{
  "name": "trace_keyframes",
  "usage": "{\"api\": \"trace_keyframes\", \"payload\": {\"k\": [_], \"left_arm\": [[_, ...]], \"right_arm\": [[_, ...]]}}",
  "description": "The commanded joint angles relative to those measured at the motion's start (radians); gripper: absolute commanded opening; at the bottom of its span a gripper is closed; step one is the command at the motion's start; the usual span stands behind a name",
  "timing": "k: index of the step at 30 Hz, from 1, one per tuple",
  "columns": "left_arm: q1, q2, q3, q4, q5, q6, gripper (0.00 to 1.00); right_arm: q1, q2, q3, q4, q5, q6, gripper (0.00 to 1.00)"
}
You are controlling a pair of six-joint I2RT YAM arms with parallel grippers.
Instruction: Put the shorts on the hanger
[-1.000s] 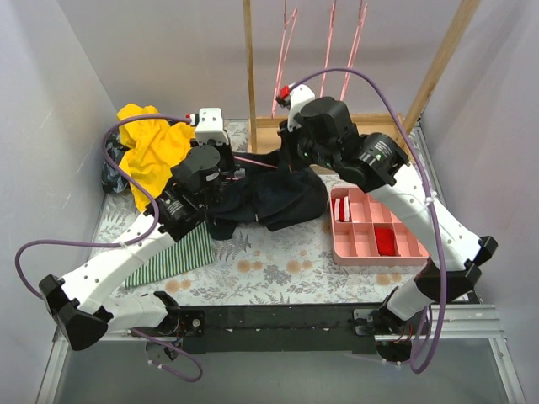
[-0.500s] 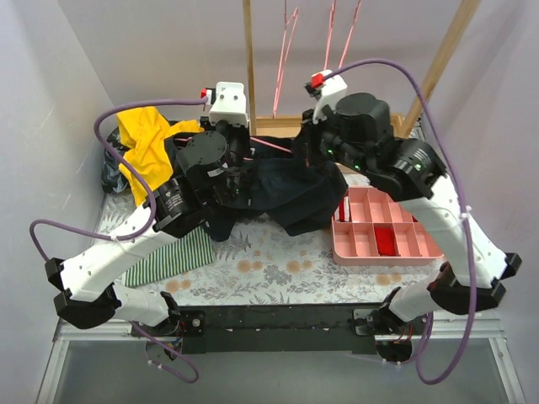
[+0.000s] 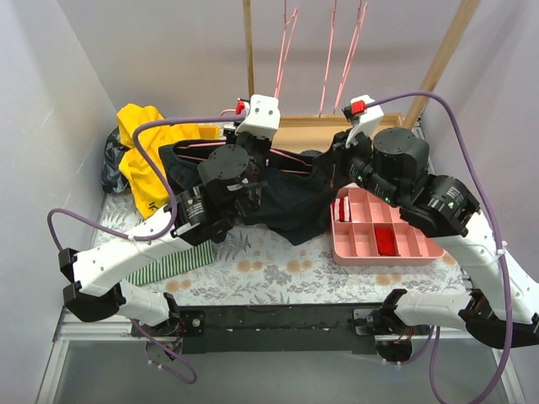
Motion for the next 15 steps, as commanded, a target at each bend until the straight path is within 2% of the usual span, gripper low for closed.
{"api": "trace_keyframes", "payload": {"k": [1, 2, 5, 6, 8, 9, 12, 15], "left_arm": [[0.006, -0.067, -0.057, 0.04, 0.016, 0.007, 0.0], [0.01, -0.08, -0.06, -0.018, 0.039, -0.024, 0.0], [0.047, -0.094, -0.049, -0.161, 0.14, -0.171, 0.0], [0.067, -0.1, -0.049, -0.184, 0.189, -0.229, 0.0], [0.078, -0.132, -0.075, -0.218, 0.246, -0.268, 0.0], [0.093, -0.142, -0.081, -0.227, 0.304, -0.297, 0.0], [0.121, -0.145, -0.08, -0.298, 0.375, -0.333, 0.0], [0.142, -0.154, -0.077, -0.344, 0.429, -0.353, 0.0]], "right_arm": [[-0.004, -0.079, -0.112, 0.084, 0.05, 0.016, 0.01], [-0.004, -0.105, -0.144, 0.1, 0.022, 0.01, 0.01], [-0.004, -0.135, -0.172, 0.119, -0.096, -0.056, 0.14], [-0.002, -0.141, -0.178, 0.125, -0.122, -0.085, 0.23], [-0.004, -0.168, -0.198, 0.124, -0.18, -0.154, 0.33], [-0.004, -0.181, -0.206, 0.127, -0.203, -0.177, 0.42], [-0.002, -0.219, -0.244, 0.127, -0.254, -0.263, 0.54], [-0.004, -0.236, -0.272, 0.105, -0.298, -0.352, 0.61]]}}
